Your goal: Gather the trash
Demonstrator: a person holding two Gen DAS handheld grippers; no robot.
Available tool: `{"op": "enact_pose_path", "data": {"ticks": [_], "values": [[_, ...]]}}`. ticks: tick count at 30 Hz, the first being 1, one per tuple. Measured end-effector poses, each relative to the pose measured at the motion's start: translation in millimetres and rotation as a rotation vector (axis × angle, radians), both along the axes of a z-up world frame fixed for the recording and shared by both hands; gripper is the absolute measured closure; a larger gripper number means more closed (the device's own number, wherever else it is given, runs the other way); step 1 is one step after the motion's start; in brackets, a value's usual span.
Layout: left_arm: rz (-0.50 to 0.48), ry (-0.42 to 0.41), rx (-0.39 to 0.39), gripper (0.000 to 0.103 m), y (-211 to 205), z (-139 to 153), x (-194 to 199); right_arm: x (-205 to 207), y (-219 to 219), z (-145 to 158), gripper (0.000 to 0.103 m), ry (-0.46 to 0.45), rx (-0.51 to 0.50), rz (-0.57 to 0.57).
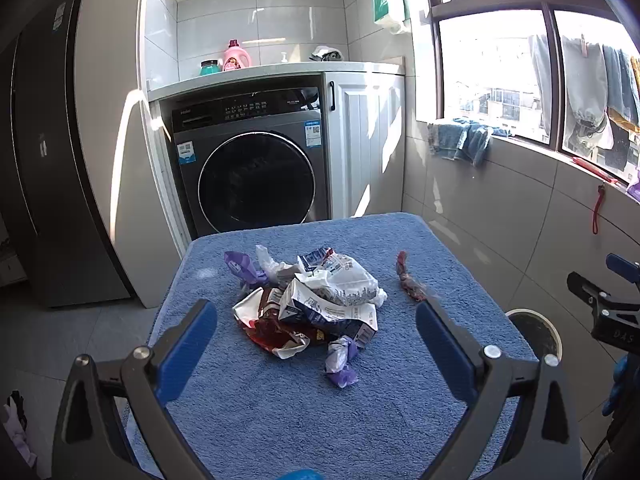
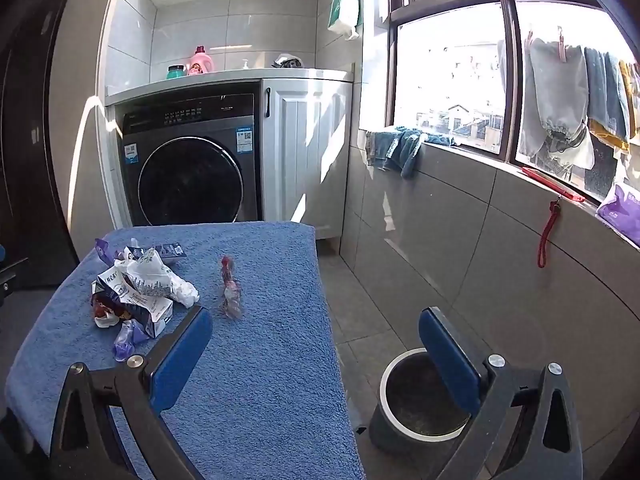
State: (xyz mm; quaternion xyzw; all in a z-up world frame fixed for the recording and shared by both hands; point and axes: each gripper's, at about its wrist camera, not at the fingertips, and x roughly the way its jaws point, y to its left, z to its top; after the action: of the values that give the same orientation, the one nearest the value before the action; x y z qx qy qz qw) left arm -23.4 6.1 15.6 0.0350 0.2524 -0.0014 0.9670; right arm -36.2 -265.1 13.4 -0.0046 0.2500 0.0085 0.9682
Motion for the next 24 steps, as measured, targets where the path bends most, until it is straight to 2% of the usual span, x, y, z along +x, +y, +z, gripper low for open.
{"op": "enact_pose_path", "data": {"ticks": [10,17,24], "values": [[-0.001,-0.051,-0.040,0.003,8.4,12.7,-10.3,-7.6,5.5,11.0,0.000,-0.010,-0.020,0.004],[-0.034,-0.048,-0.028,0.003,0.3,9.8,-12.4,-19.1,-0.5,7.9,0.000,-0.010,-0.026,-0.029],[-0.019,-0.039,-0.034,0.003,1.4,6.3,-8.8,-19.3,-12.8,-1.2,0.000,0.006,0.014,-0.041]]}}
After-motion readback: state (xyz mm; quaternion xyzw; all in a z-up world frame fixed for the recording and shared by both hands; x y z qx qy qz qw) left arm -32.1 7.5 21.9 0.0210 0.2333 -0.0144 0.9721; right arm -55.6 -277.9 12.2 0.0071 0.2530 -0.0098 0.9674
